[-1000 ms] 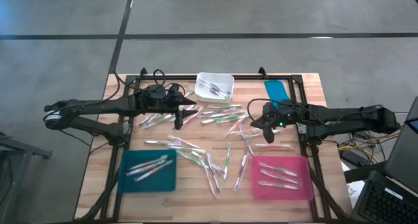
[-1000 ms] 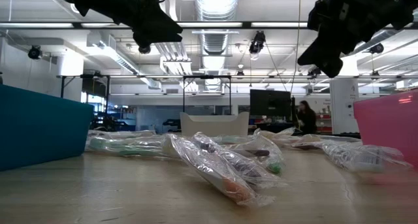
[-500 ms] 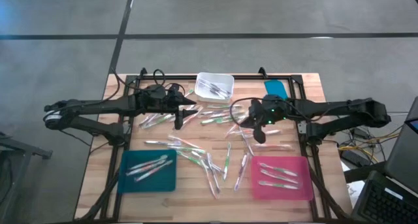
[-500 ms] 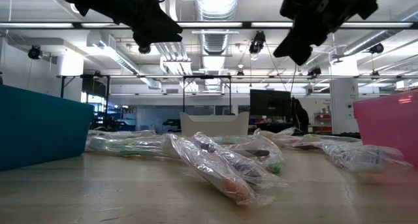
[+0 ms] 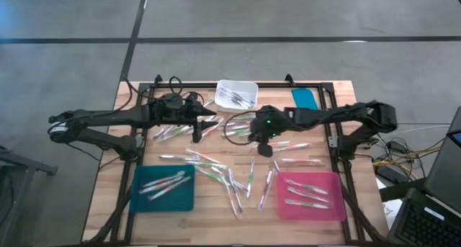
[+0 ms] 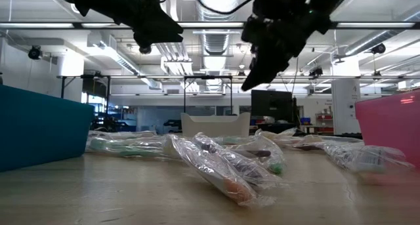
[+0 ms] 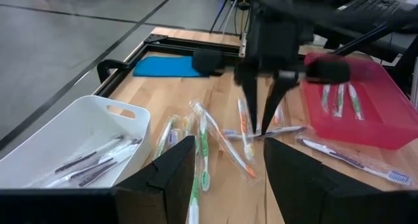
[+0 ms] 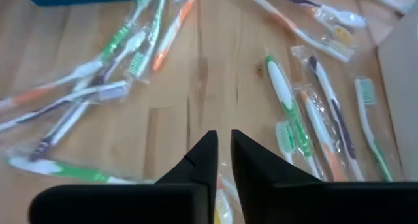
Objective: Pick & Place Toothbrushes
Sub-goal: Put the green toothbrush into the pink bin
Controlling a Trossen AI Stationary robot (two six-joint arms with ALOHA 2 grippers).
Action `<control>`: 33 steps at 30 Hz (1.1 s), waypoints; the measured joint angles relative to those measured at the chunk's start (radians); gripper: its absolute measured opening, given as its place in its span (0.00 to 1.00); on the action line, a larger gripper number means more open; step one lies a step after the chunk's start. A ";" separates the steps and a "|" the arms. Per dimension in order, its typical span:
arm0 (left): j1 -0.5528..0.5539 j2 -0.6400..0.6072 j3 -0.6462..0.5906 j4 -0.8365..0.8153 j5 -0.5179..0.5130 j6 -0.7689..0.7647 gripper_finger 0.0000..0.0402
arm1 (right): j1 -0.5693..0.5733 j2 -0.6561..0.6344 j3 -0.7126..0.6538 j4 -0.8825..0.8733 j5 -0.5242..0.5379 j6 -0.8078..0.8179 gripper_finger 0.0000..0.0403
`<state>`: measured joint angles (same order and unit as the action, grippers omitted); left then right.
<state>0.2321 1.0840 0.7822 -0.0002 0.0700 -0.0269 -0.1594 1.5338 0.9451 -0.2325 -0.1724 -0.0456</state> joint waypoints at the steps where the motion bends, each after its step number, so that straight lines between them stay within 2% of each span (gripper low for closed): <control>1: 0.000 0.000 0.000 -0.001 0.000 0.000 0.46 | -0.001 0.023 0.012 -0.001 0.001 -0.009 0.13; 9: 0.000 0.000 -0.001 0.000 0.000 0.000 0.46 | -0.028 0.159 0.095 -0.062 0.046 -0.068 0.28; 17: 0.000 0.000 -0.002 0.000 0.000 0.000 0.46 | -0.067 0.241 0.130 -0.136 0.047 -0.084 0.38; 27: 0.000 0.000 -0.002 0.000 0.000 0.000 0.46 | -0.092 0.301 0.130 -0.120 0.086 -0.104 0.43; 33: 0.000 0.000 -0.002 0.000 0.000 0.000 0.46 | -0.099 0.339 0.130 -0.115 0.096 -0.104 0.39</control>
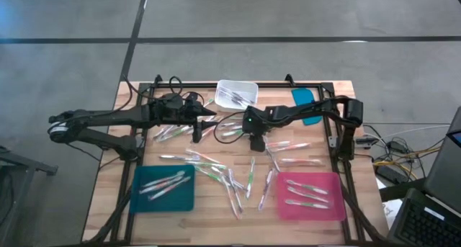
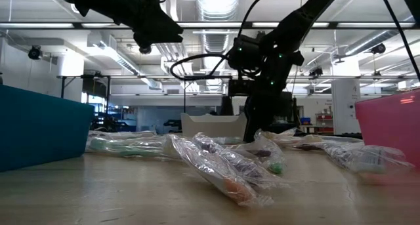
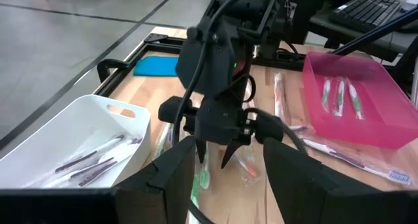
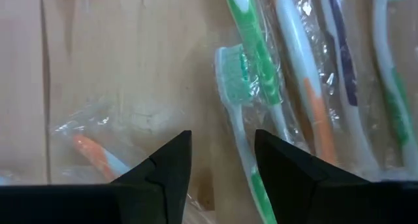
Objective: Pick & Place Toothbrushes
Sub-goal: Put the green toothbrush into the pink bin
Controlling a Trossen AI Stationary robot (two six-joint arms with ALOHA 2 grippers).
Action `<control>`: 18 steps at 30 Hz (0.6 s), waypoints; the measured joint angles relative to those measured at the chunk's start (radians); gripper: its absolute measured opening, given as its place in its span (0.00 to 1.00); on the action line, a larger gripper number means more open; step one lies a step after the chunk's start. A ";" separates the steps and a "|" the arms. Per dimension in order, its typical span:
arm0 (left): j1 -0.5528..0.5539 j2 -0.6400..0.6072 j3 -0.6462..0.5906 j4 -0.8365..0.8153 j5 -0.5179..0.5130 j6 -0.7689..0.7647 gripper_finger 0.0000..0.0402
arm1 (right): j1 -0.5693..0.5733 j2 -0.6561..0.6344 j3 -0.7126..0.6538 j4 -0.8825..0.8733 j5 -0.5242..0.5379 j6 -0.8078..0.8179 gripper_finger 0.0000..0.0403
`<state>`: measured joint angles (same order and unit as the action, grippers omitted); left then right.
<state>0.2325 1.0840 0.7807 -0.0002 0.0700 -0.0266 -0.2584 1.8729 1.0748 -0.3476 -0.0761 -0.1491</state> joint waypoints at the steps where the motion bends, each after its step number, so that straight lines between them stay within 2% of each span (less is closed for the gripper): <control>1: 0.000 0.000 0.000 -0.001 0.000 0.000 0.46 | 0.000 0.007 0.000 0.002 0.000 0.003 0.38; 10: 0.000 0.000 0.000 -0.001 0.000 0.000 0.46 | 0.000 0.019 0.001 0.003 -0.007 0.015 0.25; 18: 0.000 0.000 0.000 -0.001 0.000 0.000 0.46 | -0.001 0.019 0.001 0.004 -0.011 0.016 0.07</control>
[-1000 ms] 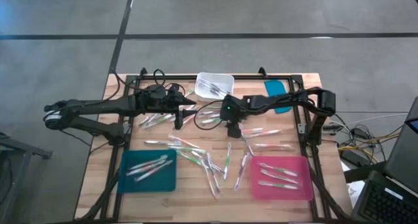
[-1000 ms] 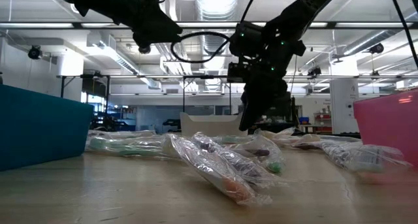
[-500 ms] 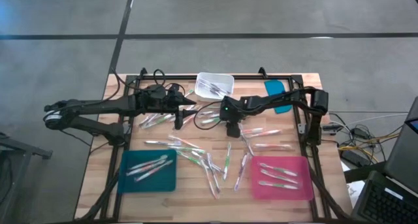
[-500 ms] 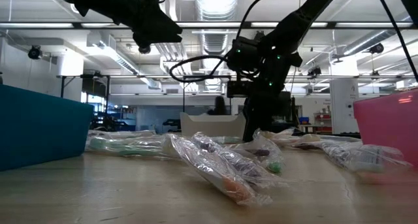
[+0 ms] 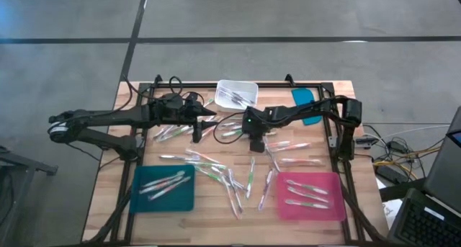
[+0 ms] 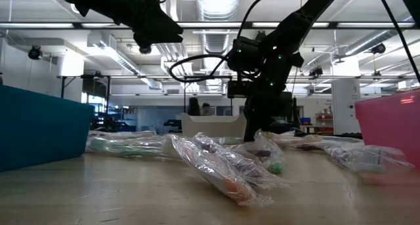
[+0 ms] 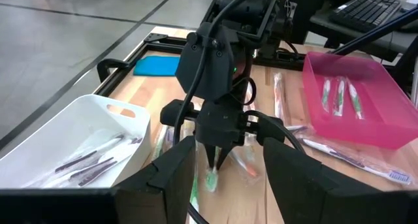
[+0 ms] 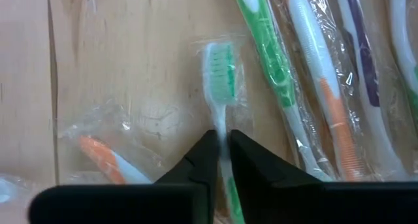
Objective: Pick & Place Toothbrushes
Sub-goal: Put the green toothbrush into the pink bin
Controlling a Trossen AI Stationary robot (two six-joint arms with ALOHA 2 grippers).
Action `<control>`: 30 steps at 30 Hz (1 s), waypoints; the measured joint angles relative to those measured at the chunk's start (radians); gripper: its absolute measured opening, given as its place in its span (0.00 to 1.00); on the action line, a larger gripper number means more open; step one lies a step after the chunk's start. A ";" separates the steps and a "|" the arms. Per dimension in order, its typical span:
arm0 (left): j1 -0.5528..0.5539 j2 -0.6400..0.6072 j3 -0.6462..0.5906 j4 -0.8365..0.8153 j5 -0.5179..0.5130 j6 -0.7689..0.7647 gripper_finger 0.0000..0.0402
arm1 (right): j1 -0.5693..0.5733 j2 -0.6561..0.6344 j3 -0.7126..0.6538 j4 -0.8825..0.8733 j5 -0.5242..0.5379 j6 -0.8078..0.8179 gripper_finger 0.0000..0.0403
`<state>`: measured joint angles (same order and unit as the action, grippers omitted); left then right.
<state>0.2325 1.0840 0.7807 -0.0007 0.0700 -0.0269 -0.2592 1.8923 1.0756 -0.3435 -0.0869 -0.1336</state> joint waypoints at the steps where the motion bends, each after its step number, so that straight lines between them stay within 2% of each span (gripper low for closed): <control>1: 0.000 0.000 0.000 0.000 0.000 0.000 0.46 | 0.000 0.000 0.000 0.000 0.000 0.000 0.05; 11: 0.000 0.000 0.000 0.000 0.000 0.000 0.46 | -0.002 -0.020 0.006 -0.002 -0.038 0.030 0.02; 30: 0.000 0.000 0.000 0.001 0.000 0.000 0.46 | 0.067 -0.248 0.065 -0.006 -0.072 0.033 0.02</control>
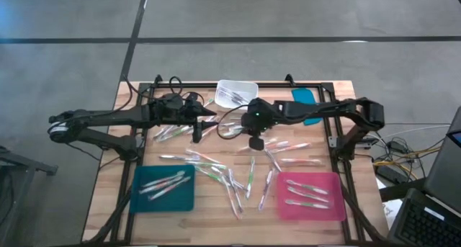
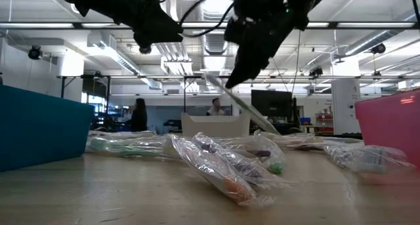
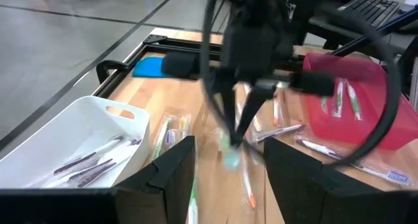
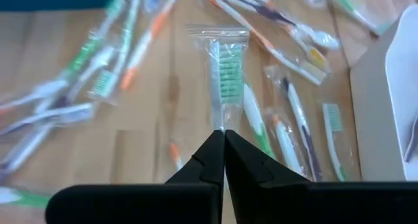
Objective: Pick & Place Toothbrushes
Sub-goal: Put the green toothbrush into the pink bin
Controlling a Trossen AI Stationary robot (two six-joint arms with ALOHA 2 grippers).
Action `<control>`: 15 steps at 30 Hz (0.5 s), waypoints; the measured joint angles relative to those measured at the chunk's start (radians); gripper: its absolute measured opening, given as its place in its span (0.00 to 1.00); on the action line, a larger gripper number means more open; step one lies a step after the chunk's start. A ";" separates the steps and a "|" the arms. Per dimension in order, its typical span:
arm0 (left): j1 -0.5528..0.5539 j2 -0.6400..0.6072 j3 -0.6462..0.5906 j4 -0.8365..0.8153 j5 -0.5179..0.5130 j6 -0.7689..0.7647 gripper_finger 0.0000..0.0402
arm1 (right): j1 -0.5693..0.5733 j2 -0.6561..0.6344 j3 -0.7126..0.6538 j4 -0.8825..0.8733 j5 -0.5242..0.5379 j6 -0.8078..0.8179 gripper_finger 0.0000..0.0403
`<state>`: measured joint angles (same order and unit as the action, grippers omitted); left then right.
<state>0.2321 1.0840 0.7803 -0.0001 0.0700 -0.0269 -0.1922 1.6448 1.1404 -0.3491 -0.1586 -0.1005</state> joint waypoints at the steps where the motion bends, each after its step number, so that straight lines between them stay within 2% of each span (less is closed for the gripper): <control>1: 0.000 0.000 0.000 -0.002 0.000 0.000 0.46 | 0.007 -0.016 0.000 -0.008 -0.001 0.006 0.02; 15: 0.000 0.001 0.000 0.000 0.000 0.000 0.46 | 0.087 -0.140 -0.001 -0.111 0.000 0.066 0.02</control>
<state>0.2321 1.0847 0.7803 -0.0006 0.0700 -0.0265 -0.1051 1.5047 1.1397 -0.4602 -0.1585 -0.0349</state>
